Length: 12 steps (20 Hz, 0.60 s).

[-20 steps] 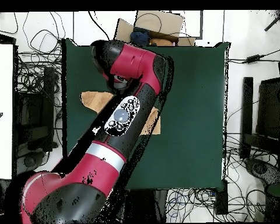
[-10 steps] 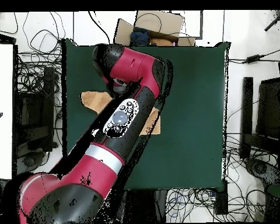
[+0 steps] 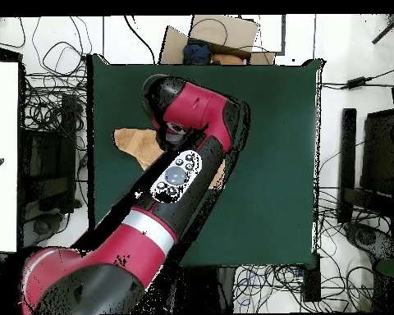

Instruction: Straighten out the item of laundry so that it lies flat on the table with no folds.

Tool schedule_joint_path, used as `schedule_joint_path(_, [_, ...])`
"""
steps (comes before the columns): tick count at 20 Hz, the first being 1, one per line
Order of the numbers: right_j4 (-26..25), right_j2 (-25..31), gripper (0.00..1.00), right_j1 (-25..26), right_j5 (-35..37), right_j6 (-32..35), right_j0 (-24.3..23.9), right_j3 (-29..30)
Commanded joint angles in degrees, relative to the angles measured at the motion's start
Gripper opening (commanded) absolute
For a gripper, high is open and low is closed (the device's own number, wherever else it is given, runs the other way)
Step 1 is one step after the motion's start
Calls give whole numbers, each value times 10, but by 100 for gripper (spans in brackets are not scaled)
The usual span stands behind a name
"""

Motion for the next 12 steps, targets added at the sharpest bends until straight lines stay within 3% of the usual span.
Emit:
schedule_joint_path(1, [-4, 114, 100, 8, -81, 114, 5, 109])
schedule_joint_path(12, [-6, 135, 100, 19, -154, 130, 1, 123])
